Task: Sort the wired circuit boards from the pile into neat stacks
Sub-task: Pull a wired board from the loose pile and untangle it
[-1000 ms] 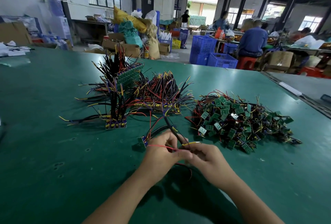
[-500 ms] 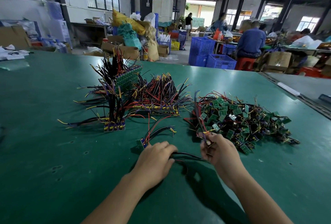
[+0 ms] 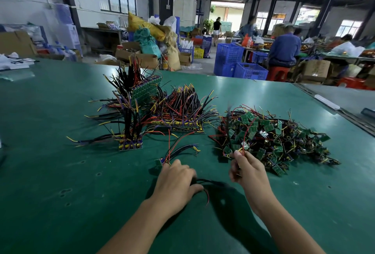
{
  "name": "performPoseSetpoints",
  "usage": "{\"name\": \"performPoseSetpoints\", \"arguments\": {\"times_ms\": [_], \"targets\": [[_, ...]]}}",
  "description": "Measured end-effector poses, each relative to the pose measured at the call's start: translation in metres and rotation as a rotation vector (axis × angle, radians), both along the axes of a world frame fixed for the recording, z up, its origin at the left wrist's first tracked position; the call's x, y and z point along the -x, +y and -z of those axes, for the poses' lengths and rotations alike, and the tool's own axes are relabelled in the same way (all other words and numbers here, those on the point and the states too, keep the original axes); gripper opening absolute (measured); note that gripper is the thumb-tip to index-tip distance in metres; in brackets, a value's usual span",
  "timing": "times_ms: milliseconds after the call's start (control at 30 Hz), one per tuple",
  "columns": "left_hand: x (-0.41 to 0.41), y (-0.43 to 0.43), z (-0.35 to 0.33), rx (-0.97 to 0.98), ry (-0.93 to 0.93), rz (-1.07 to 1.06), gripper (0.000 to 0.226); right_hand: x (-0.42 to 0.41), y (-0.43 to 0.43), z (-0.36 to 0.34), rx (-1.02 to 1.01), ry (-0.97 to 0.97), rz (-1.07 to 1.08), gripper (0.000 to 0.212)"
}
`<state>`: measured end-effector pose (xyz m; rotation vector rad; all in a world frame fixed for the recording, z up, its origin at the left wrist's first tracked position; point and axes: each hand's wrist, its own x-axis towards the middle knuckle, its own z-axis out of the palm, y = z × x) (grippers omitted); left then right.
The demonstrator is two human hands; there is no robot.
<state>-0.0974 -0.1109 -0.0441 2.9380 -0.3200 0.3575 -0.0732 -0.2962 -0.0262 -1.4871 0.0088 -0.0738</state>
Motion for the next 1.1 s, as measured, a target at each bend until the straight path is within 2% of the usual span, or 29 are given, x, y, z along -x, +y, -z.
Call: {"name": "performPoseSetpoints", "arguments": {"times_ms": [100,167,333,433,500,633,700,767,833,933,1000,1100], "targets": [[0.003,-0.001,0.002,0.024,-0.075,0.05,0.026,0.0,0.001,0.0,0.018,0.004,-0.011,0.024],[0.004,-0.002,0.0,0.178,-0.146,0.07,0.012,-0.001,0.002,0.001,-0.022,0.034,-0.023,0.023],[0.003,-0.002,-0.003,0.505,-0.26,0.032,0.01,-0.004,-0.001,-0.001,-0.108,-0.014,0.047,0.02],[0.0,-0.004,-0.006,0.964,-0.162,-0.049,0.015,-0.003,-0.003,-0.005,-0.163,-0.049,0.07,0.023],[-0.001,-0.005,-0.011,1.275,-0.101,-0.068,0.02,-0.001,0.001,-0.008,-0.25,-0.003,0.027,0.022],[-0.004,-0.014,-0.011,1.6,0.03,-0.123,0.034,0.007,0.021,-0.013,-0.505,0.155,-0.111,0.02],[-0.003,-0.024,-0.012,1.738,0.051,-0.156,0.036,0.013,0.033,-0.011,-0.534,0.114,-0.123,0.021],[0.001,-0.034,-0.012,1.778,0.085,-0.121,0.03,0.018,0.041,-0.007,-0.547,0.043,-0.111,0.023],[0.004,-0.042,-0.009,1.732,0.135,-0.013,0.024,0.018,0.042,0.0,-0.447,-0.026,-0.059,0.027],[0.006,-0.046,-0.004,1.699,0.161,0.076,0.025,0.015,0.042,0.01,0.009,-0.172,0.054,0.032],[0.006,-0.048,-0.003,1.713,0.137,0.064,0.024,0.016,0.046,0.017,0.162,-0.214,0.003,0.033],[-0.001,-0.049,0.0,1.74,0.139,0.003,0.018,0.018,0.054,0.024,0.285,-0.172,-0.177,0.028]]}}
